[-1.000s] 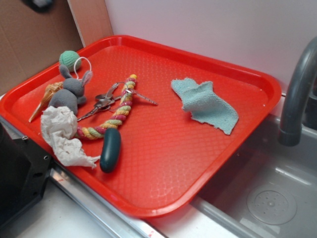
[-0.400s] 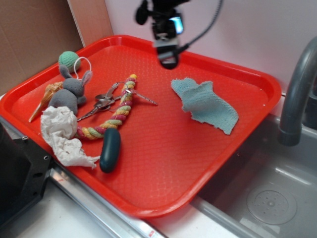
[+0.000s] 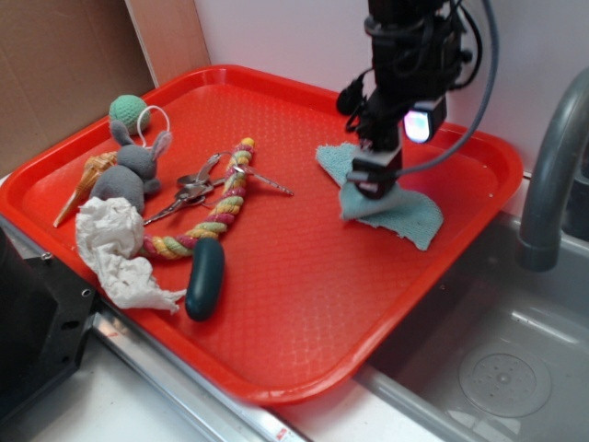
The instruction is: Grab the blue cloth.
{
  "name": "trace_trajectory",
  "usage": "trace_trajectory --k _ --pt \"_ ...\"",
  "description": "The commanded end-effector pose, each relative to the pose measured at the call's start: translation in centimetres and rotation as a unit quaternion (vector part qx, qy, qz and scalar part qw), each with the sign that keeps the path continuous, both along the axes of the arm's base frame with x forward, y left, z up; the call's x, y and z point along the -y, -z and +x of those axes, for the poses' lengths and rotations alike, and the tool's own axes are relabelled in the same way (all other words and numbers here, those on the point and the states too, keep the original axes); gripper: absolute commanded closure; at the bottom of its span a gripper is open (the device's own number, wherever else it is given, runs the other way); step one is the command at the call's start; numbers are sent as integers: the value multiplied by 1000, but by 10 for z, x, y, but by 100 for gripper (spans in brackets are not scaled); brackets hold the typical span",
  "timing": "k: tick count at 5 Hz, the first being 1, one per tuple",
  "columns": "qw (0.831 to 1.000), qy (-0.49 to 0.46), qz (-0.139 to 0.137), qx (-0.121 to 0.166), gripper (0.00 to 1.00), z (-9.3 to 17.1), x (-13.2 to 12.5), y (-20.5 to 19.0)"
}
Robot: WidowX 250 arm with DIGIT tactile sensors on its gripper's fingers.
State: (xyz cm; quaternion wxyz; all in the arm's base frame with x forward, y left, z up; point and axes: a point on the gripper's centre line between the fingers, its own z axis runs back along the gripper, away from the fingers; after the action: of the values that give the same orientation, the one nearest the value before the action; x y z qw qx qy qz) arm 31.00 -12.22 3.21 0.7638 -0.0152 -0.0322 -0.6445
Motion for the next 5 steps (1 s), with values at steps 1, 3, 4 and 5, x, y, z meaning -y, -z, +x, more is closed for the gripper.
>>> trace_trajectory --k 1,3,4,5 --pt "999 -23 -16 21 0 -52 -3 -18" --pt "999 -42 -1 21 0 -51 -11 -22" --pt "999 -34 13 1 0 -49 -8 -1" --pt "999 -42 28 -2 100 -49 -6 13"
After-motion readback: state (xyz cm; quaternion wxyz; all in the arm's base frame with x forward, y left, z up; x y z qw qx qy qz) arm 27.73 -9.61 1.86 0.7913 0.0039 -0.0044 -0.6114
